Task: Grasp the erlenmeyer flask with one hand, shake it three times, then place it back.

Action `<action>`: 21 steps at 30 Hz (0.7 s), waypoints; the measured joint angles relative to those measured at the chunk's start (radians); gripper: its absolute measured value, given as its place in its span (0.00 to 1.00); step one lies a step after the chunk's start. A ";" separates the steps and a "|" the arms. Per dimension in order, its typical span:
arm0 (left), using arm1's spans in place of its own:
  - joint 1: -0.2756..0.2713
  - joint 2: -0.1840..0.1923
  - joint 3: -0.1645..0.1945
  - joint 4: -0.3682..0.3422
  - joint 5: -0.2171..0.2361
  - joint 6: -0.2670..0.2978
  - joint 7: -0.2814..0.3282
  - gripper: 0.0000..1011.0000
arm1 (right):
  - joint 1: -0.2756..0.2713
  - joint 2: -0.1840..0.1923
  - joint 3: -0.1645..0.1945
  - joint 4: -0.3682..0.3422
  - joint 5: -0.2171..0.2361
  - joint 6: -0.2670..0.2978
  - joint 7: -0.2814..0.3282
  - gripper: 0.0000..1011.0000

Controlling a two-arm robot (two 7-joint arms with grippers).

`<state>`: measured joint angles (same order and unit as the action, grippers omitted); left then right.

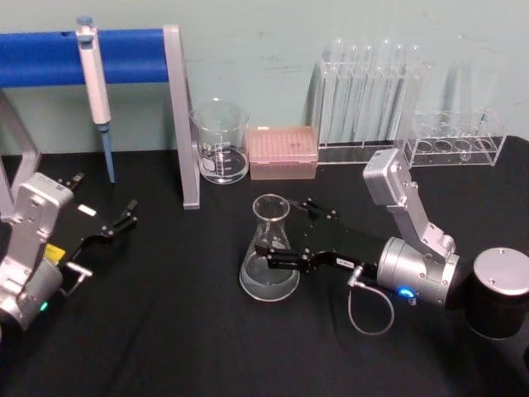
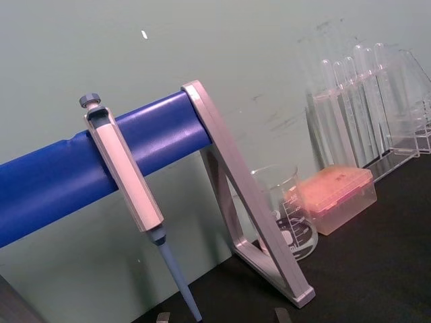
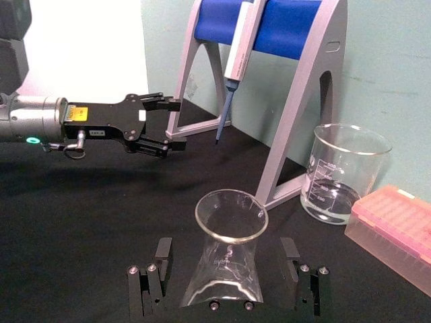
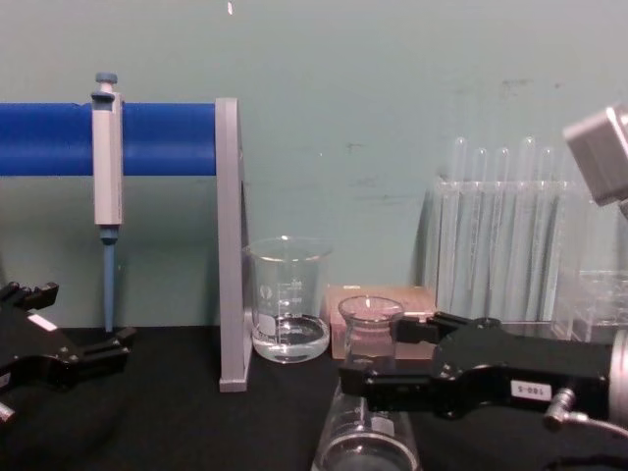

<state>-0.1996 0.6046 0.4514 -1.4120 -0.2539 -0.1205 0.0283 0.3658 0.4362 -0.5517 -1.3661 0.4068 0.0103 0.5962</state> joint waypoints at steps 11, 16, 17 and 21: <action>0.000 0.000 0.000 0.000 0.000 0.000 0.000 0.99 | 0.028 -0.034 -0.007 0.045 -0.009 -0.011 0.005 0.99; 0.000 0.000 0.000 0.000 0.000 0.000 0.000 0.99 | 0.041 -0.048 -0.010 0.065 -0.014 -0.016 0.007 0.99; 0.000 0.000 0.000 0.000 0.000 0.000 0.000 0.99 | 0.043 -0.050 -0.010 0.068 -0.015 -0.016 0.007 0.99; 0.000 0.000 0.000 0.000 0.000 0.000 0.000 0.99 | 0.051 -0.059 -0.011 0.083 -0.018 -0.018 0.007 0.99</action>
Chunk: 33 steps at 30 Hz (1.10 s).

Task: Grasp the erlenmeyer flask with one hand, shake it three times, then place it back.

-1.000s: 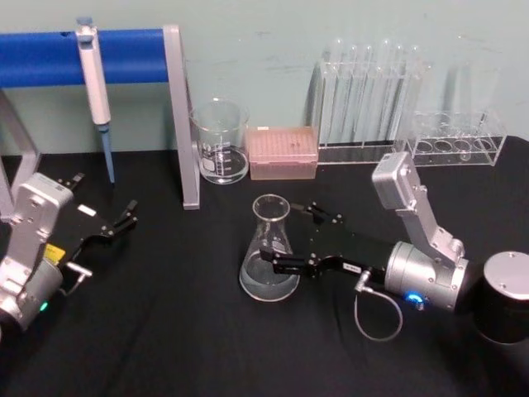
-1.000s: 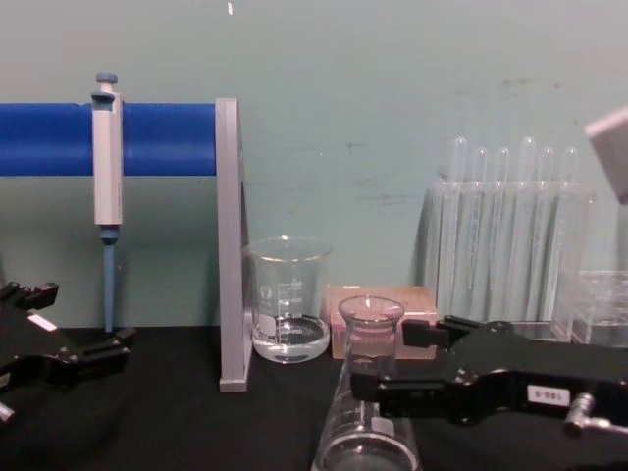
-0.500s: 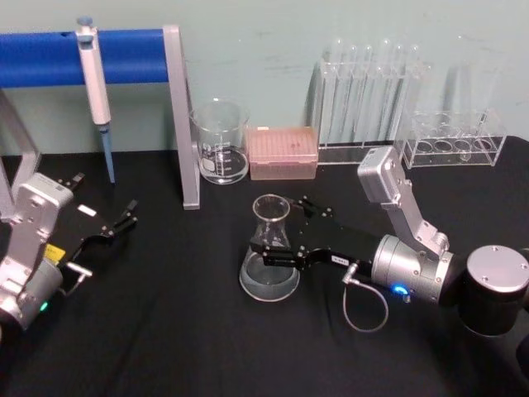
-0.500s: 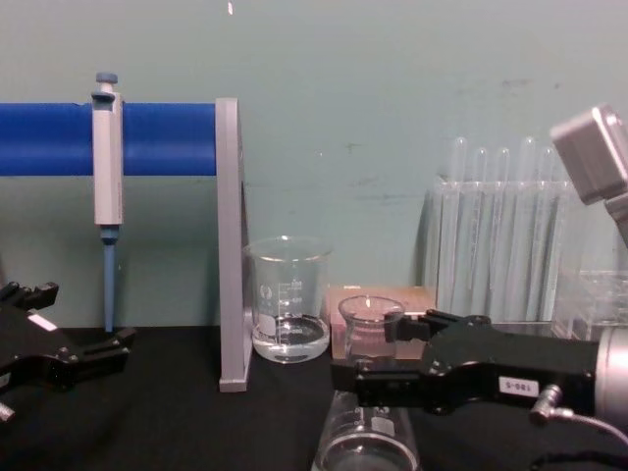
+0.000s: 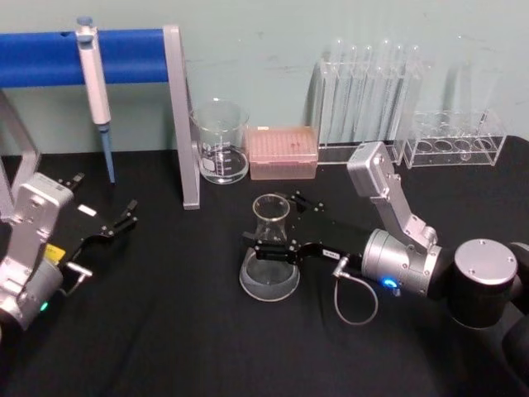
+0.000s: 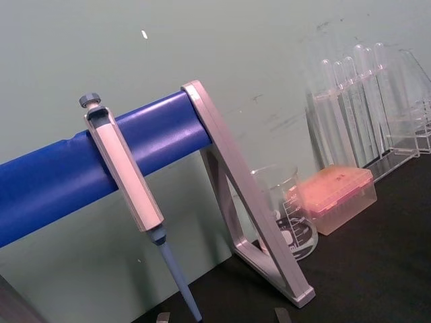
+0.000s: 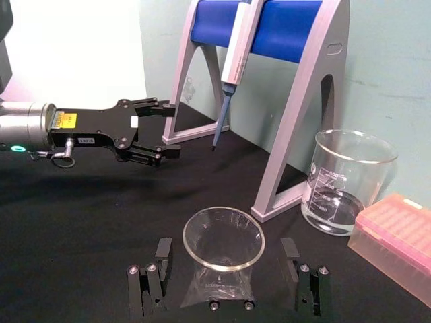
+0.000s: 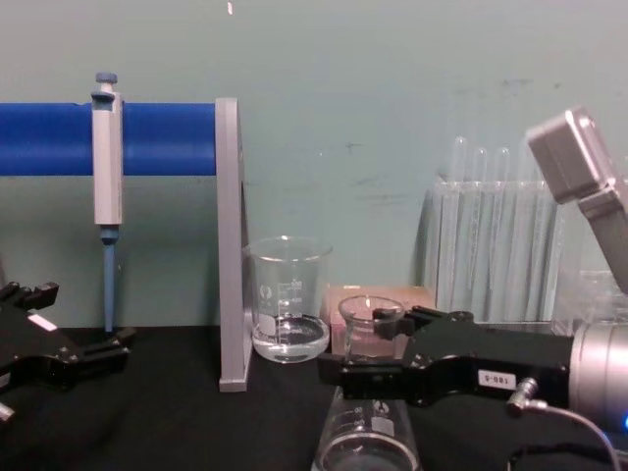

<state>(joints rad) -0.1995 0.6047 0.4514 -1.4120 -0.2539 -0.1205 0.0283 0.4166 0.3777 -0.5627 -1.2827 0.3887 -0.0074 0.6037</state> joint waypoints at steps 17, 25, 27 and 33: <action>0.000 0.000 0.000 0.000 0.000 0.000 0.000 0.99 | 0.010 -0.014 0.000 0.020 -0.010 -0.002 -0.003 0.99; 0.000 0.000 0.000 0.000 0.000 0.000 0.000 0.99 | 0.010 -0.014 0.001 0.020 -0.010 -0.002 -0.002 0.99; 0.000 0.000 0.000 0.000 0.000 0.000 0.000 0.99 | 0.010 -0.014 0.001 0.020 -0.010 -0.002 -0.002 0.98; 0.000 0.000 0.000 0.000 0.000 0.000 0.000 0.99 | 0.010 -0.014 0.001 0.019 -0.008 -0.002 -0.002 0.85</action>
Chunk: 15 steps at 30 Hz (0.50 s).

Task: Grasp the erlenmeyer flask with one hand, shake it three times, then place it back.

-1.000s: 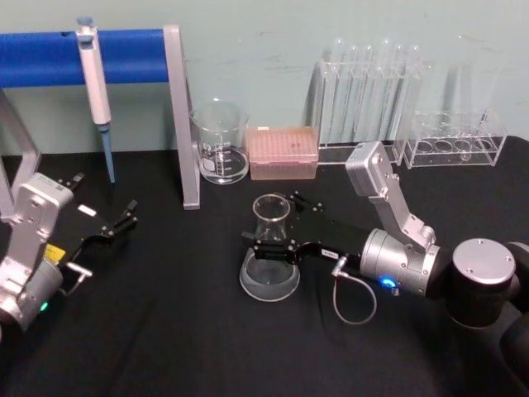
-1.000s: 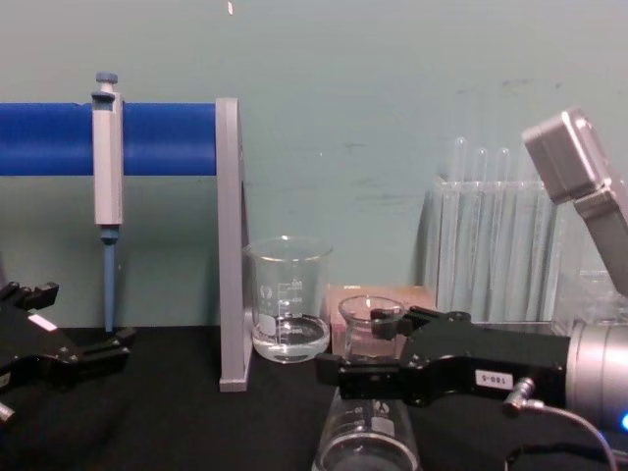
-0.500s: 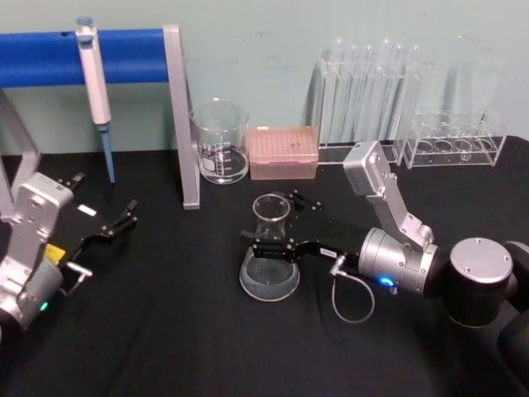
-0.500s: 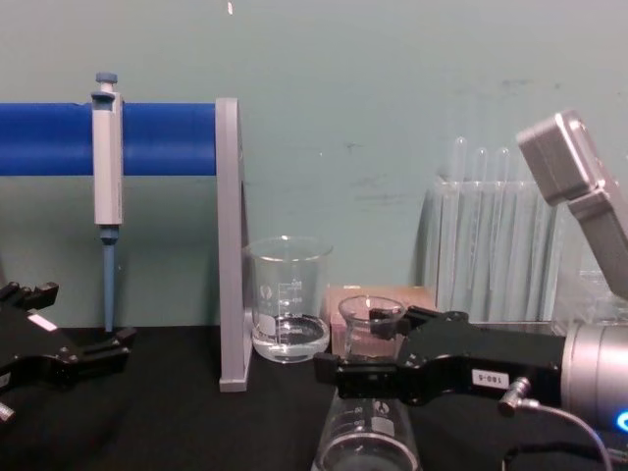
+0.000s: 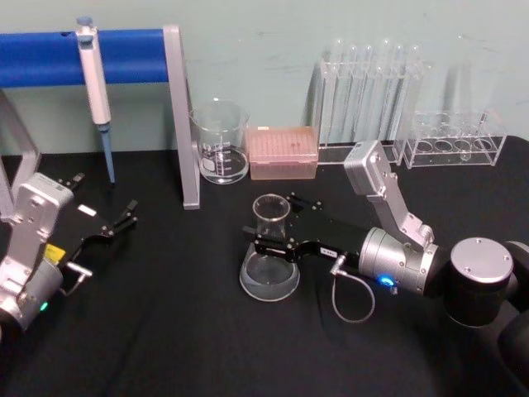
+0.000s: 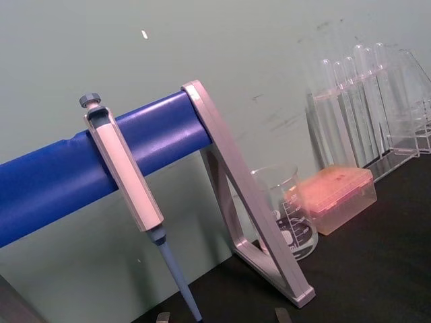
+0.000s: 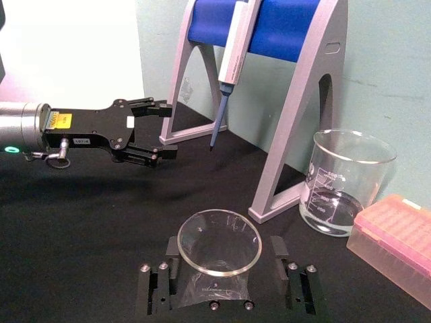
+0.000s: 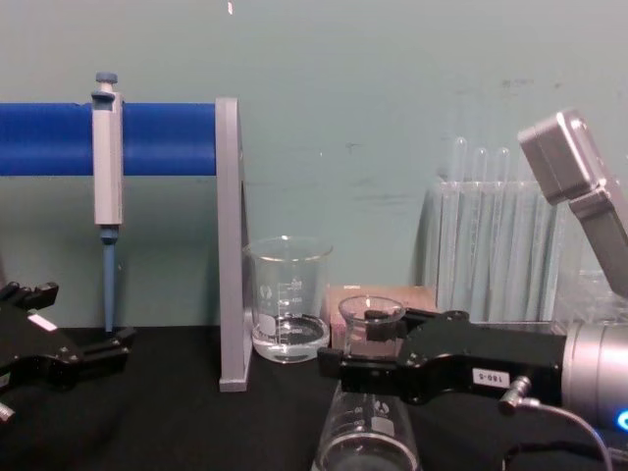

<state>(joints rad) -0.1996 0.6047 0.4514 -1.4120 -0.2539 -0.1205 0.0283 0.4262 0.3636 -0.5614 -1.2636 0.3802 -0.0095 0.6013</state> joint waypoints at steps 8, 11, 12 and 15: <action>0.000 0.000 0.000 0.000 0.000 0.000 0.000 0.99 | -0.001 0.000 0.000 0.000 0.001 0.000 0.001 0.61; 0.000 0.000 0.000 0.000 0.000 0.000 0.000 0.99 | -0.001 0.000 0.000 0.000 0.001 0.001 0.001 0.49; 0.000 0.000 0.000 0.000 0.000 0.000 0.000 0.99 | -0.001 0.000 0.000 0.000 0.001 0.001 0.001 0.45; 0.000 0.000 0.000 0.000 0.000 0.000 0.000 0.99 | -0.001 0.000 0.000 0.000 0.002 0.001 0.001 0.45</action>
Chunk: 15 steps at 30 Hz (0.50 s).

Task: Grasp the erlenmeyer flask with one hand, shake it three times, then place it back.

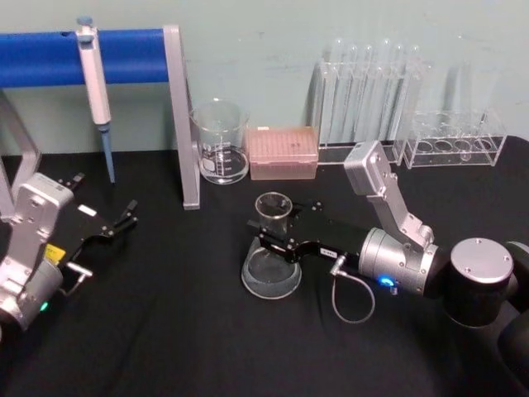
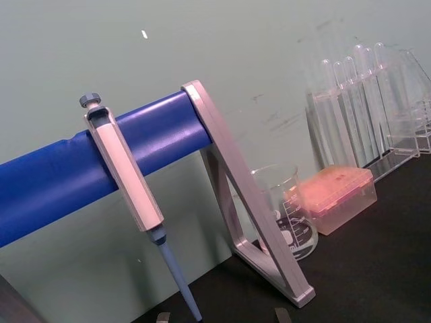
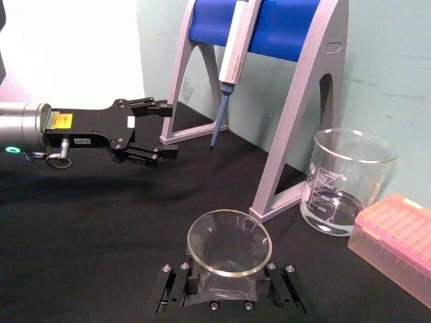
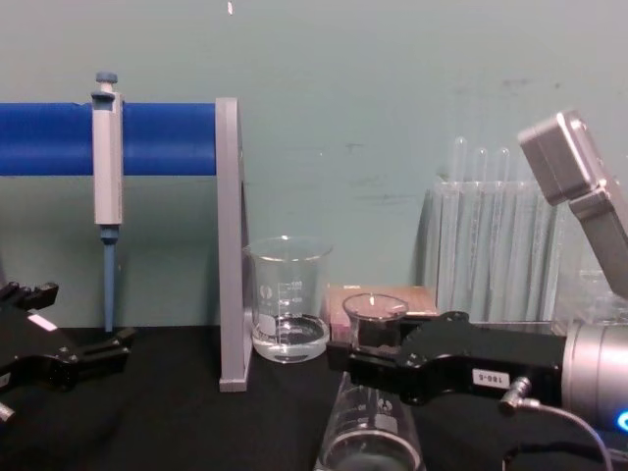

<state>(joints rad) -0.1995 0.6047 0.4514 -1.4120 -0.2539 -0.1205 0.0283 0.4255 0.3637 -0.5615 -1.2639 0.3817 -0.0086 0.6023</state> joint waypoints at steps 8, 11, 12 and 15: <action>0.000 0.000 0.000 0.000 0.000 0.000 0.000 0.99 | -0.004 0.000 0.006 -0.006 0.007 0.001 0.001 0.45; 0.000 0.000 0.000 0.000 0.000 0.000 0.000 0.99 | -0.007 0.001 0.014 -0.020 0.011 0.001 -0.005 0.45; 0.000 0.000 0.000 0.000 0.000 0.000 0.000 0.99 | -0.008 0.002 0.015 -0.024 0.011 0.003 -0.008 0.45; 0.000 0.000 0.000 0.000 0.000 0.000 0.000 0.99 | -0.010 0.008 0.021 -0.051 0.011 0.020 -0.022 0.45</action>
<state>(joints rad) -0.1996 0.6047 0.4514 -1.4120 -0.2539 -0.1205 0.0283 0.4151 0.3719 -0.5404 -1.3146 0.3929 0.0111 0.5807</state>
